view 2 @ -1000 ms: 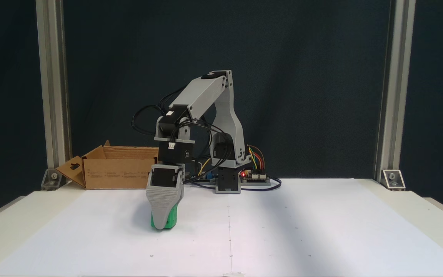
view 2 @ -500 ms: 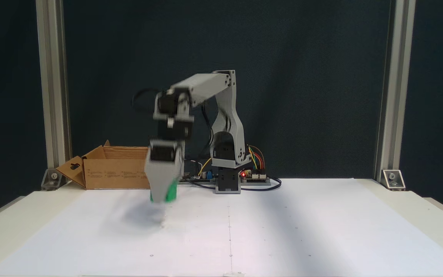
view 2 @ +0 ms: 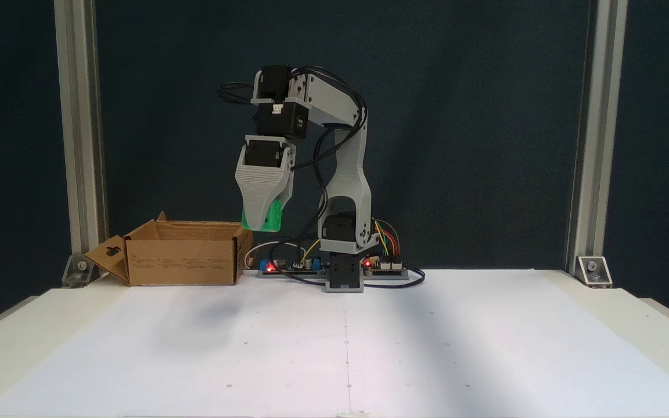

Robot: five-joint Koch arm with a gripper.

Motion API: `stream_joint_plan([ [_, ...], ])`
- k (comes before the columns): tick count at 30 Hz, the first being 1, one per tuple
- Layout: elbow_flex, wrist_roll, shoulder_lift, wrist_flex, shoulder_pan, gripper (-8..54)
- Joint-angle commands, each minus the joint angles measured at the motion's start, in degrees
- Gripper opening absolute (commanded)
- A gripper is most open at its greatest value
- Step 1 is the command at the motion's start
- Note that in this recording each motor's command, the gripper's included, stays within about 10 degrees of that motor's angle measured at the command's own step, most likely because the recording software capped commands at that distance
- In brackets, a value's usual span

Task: Grasp a green dice and put it in the bin.

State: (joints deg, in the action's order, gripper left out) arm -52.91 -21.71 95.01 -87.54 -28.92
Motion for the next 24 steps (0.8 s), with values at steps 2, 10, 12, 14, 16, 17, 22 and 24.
stream_joint_plan([
  [2, 4.2, 3.4, 2.8, -0.4, -2.0, 12.0],
  [10, 4.2, -3.3, 2.6, 4.5, -28.0, 12.0],
  [12, 4.2, -3.6, 2.5, 6.3, -34.3, 12.0],
  [14, 4.3, -4.5, 2.5, 7.3, -39.7, 12.0],
  [16, 4.3, -5.0, 2.2, 8.1, -46.3, 12.0],
  [17, 4.3, -5.0, 1.9, 8.7, -48.5, 12.0],
  [22, 4.3, -5.0, 0.1, 10.5, -58.0, 12.0],
  [24, 4.3, -5.0, -1.6, 12.7, -62.0, 12.0],
])
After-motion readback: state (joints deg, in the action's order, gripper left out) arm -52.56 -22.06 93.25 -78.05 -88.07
